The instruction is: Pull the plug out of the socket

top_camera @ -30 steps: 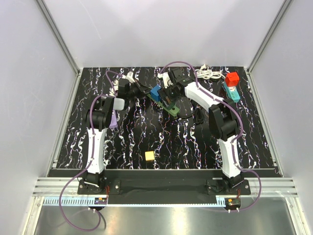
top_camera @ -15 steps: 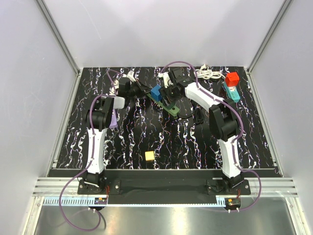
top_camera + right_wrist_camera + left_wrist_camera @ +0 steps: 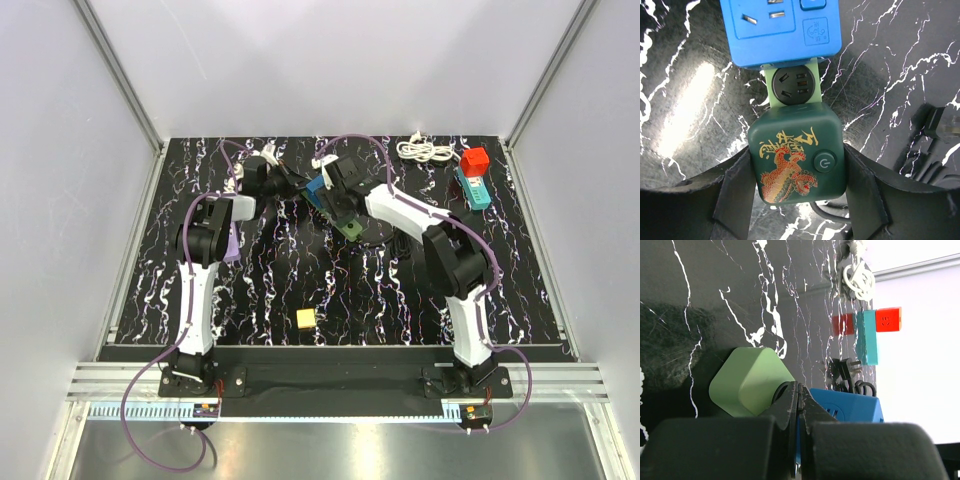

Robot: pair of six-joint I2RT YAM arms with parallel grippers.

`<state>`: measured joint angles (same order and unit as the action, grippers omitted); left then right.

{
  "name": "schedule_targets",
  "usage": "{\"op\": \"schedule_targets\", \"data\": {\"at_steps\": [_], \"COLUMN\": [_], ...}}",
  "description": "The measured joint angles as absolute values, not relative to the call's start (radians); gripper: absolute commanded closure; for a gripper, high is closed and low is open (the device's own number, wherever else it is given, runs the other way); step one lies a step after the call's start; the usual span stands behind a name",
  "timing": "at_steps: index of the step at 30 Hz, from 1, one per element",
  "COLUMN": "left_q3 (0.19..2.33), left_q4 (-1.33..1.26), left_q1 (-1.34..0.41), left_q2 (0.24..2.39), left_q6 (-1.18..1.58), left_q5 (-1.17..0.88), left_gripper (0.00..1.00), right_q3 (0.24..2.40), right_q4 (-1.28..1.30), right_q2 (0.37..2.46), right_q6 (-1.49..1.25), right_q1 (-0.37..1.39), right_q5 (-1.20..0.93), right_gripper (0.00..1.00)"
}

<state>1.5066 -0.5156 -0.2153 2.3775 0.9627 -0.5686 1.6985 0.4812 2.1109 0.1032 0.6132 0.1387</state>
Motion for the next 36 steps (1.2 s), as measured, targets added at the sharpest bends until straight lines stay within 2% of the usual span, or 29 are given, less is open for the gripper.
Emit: {"op": "schedule_targets", "data": {"at_steps": [15, 16, 17, 18, 19, 22, 26, 30, 36], "left_q3": [1.524, 1.524, 1.523, 1.520, 1.507, 1.454, 1.365, 1.276, 1.121], "left_q4": [-0.496, -0.496, -0.502, -0.511, -0.532, -0.645, -0.813, -0.915, -1.082], "left_q1": [-0.224, -0.225, -0.226, -0.227, -0.227, -0.214, -0.191, -0.167, -0.152], "left_q2": [2.378, 2.378, 2.378, 2.378, 2.378, 2.357, 2.350, 2.333, 2.325], "left_q6": [0.931, 0.931, 0.931, 0.930, 0.934, 0.960, 1.016, 1.056, 1.171], "left_q5": [-0.556, -0.554, -0.554, -0.553, -0.555, -0.568, -0.600, -0.627, -0.646], "left_gripper": [0.99, 0.93, 0.83, 0.64, 0.55, 0.37, 0.31, 0.35, 0.34], "right_q3": [1.677, 1.677, 1.677, 1.677, 1.677, 1.666, 1.649, 1.642, 1.644], "right_q4": [0.437, 0.440, 0.441, 0.441, 0.443, 0.446, 0.431, 0.424, 0.415], "right_q2": [2.082, 2.082, 2.082, 2.082, 2.082, 2.080, 2.074, 2.073, 2.072], "right_q6": [0.043, 0.042, 0.041, 0.039, 0.038, 0.034, 0.027, 0.009, -0.047], "right_q1": [0.621, 0.621, 0.621, 0.621, 0.621, 0.621, 0.622, 0.622, 0.606], "right_q5": [0.171, 0.173, 0.174, 0.175, 0.175, 0.176, 0.176, 0.183, 0.171], "right_gripper": [1.00, 1.00, 1.00, 1.00, 1.00, 1.00, 1.00, 1.00, 1.00]}}
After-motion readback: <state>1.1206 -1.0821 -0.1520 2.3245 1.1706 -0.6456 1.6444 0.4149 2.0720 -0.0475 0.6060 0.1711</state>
